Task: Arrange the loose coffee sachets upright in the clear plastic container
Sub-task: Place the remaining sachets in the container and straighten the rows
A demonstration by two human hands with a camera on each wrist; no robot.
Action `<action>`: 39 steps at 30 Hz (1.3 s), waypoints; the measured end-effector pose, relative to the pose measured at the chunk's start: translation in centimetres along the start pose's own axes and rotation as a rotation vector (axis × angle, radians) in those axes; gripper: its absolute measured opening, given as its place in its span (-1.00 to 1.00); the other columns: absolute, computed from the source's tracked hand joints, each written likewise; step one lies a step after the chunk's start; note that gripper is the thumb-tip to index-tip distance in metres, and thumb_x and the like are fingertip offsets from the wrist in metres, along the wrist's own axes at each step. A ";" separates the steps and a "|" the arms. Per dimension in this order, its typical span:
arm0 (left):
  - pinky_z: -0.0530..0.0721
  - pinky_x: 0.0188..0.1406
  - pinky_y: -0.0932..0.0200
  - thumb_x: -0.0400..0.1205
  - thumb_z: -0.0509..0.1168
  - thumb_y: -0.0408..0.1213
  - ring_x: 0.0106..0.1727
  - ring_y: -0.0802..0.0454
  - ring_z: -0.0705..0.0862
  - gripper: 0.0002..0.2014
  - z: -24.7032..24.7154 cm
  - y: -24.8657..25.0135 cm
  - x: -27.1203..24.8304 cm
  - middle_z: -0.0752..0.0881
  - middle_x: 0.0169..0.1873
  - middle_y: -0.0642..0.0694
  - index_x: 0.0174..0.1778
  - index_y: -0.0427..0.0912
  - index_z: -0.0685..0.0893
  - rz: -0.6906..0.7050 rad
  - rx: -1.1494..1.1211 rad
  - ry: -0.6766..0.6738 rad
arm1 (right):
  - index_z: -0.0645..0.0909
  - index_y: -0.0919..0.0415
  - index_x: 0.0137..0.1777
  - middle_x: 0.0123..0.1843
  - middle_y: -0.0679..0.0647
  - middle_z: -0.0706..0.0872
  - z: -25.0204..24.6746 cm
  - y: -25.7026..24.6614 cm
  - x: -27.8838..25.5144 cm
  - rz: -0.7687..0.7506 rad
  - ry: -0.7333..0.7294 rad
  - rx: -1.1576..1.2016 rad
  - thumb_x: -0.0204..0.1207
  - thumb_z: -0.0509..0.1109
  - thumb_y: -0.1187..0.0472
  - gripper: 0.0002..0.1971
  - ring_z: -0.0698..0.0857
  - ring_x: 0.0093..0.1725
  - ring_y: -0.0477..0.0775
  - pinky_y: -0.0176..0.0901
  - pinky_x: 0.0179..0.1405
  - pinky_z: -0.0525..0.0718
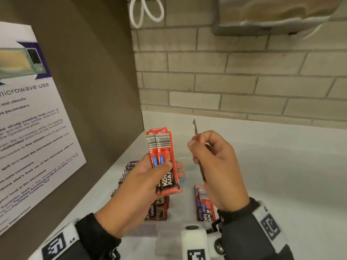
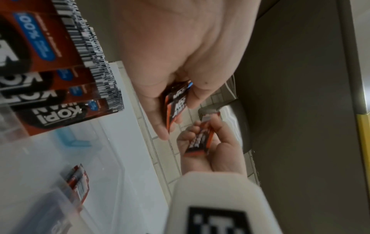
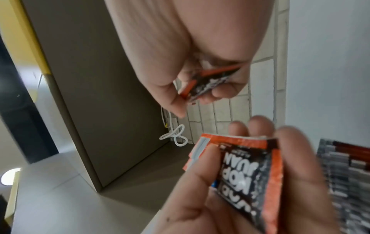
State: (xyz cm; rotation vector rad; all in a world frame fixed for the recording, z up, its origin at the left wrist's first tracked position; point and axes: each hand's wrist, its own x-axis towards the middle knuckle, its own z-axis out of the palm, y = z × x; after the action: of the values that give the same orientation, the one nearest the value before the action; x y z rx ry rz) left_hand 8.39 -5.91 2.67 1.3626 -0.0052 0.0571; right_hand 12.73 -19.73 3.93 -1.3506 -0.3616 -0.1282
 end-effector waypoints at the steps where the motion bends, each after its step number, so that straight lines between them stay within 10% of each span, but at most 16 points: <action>1: 0.78 -0.13 -0.02 0.67 0.18 -0.34 0.01 -0.08 0.80 -0.76 0.1 0.0 -0.1 0.82 -0.03 -0.13 0.19 -0.05 0.64 -0.003 0.002 -0.016 | 0.51 0.25 -0.23 -0.26 0.24 0.61 0.0 0.1 0.0 0.024 -0.048 0.020 0.52 0.36 0.32 -0.87 0.59 -0.33 0.10 -0.07 -0.32 0.63; 5: 0.77 -0.16 0.01 0.64 0.20 -0.31 0.04 -0.07 0.79 -0.72 0.6 0.0 -0.5 0.80 0.07 -0.13 0.22 -0.04 0.66 -0.007 -0.042 -0.058 | 0.75 0.14 -0.03 0.17 0.25 0.65 0.4 0.5 -0.1 0.062 -0.178 0.012 0.40 0.33 0.40 -0.75 0.73 0.10 0.17 0.14 0.11 0.72; 15: 0.70 -0.36 0.22 0.57 0.31 -0.53 -0.32 0.09 0.73 -0.76 -0.8 1.0 -0.9 0.79 -0.22 -0.07 0.07 -0.14 0.63 0.147 0.130 0.117 | 0.39 -0.01 0.29 -0.01 0.19 0.60 1.5 0.2 -0.6 0.114 -0.004 0.302 0.41 0.33 0.64 -0.39 0.71 -0.12 0.10 -0.04 -0.17 0.77; 21: 0.60 -0.26 0.13 0.54 0.41 -0.40 -0.41 0.22 0.66 -0.64 -4.9 4.9 -0.6 0.74 -0.32 0.20 0.10 0.16 0.60 0.294 0.772 0.091 | 0.58 -0.15 0.14 0.06 -0.18 0.51 0.5 -0.2 -0.7 -0.224 -0.085 -0.503 0.43 0.48 0.28 -0.63 0.52 0.03 -0.29 -0.59 -0.05 0.47; 25: 0.59 -0.28 0.29 0.56 0.39 -0.33 -0.29 0.35 0.69 -0.67 -4.4 5.4 -0.5 0.75 -0.17 0.28 0.13 0.17 0.58 0.310 0.975 -0.049 | 0.71 0.03 -0.16 -0.26 -0.16 0.64 0.6 -0.6 -1.1 -0.235 -0.309 -0.740 0.43 0.45 0.36 -0.82 0.58 -0.20 -0.21 -0.55 -0.20 0.45; 39: 0.65 -0.51 0.33 0.36 0.37 -0.25 -0.36 0.17 0.71 -0.75 -6.9 5.4 -0.7 0.73 -0.37 0.03 -0.07 -0.08 0.54 0.278 0.085 0.213 | 0.58 0.09 -0.38 -0.38 0.06 0.71 0.4 4.4 -0.8 0.222 -0.375 -0.756 0.35 0.41 0.43 -0.77 0.67 -0.37 -0.03 -0.20 -0.25 0.68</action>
State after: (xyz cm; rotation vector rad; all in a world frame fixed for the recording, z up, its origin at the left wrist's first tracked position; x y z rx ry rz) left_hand 7.29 1.95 6.46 1.4280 -0.0139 0.4401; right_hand 13.22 -18.50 -0.37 -2.1631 -0.4987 0.1998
